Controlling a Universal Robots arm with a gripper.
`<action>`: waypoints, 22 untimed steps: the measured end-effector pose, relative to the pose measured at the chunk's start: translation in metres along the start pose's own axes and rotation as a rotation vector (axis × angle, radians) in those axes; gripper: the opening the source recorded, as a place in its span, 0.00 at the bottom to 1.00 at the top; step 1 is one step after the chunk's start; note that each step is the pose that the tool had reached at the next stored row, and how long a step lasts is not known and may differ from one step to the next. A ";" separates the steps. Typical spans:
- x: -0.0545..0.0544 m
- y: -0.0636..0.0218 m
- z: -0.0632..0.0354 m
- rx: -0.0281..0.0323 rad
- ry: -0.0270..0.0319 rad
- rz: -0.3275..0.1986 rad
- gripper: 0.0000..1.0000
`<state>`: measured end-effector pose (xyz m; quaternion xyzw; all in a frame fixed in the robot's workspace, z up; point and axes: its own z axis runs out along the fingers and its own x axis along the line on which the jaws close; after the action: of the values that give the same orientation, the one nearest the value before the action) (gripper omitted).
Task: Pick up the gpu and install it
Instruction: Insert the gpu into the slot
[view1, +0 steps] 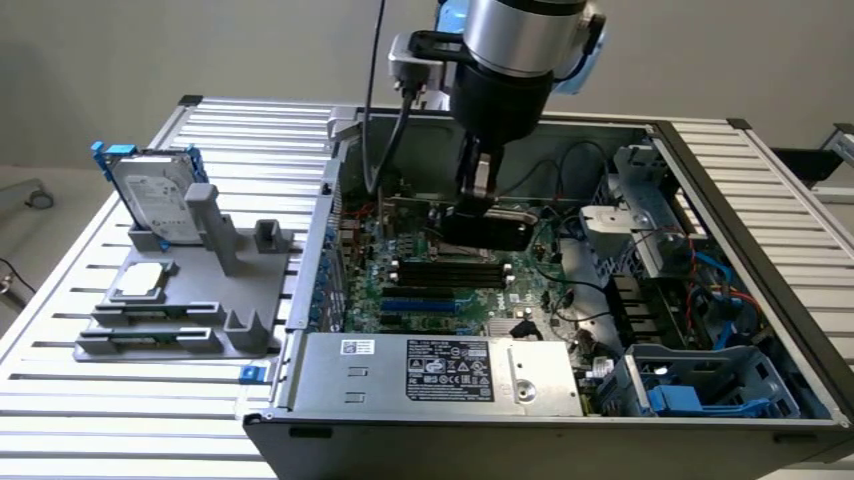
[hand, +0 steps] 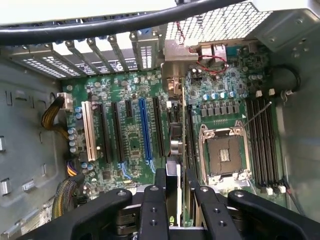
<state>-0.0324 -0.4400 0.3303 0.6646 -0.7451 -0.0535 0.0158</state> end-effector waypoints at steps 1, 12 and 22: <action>0.000 0.0004 0.0004 -0.0007 0.0021 -0.008 0.27; 0.001 0.0036 0.0047 -0.0095 0.0204 -0.039 0.27; 0.011 0.0059 0.0199 -0.0163 0.0221 -0.048 0.27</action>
<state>-0.0415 -0.4495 0.3105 0.6828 -0.7281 -0.0526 0.0281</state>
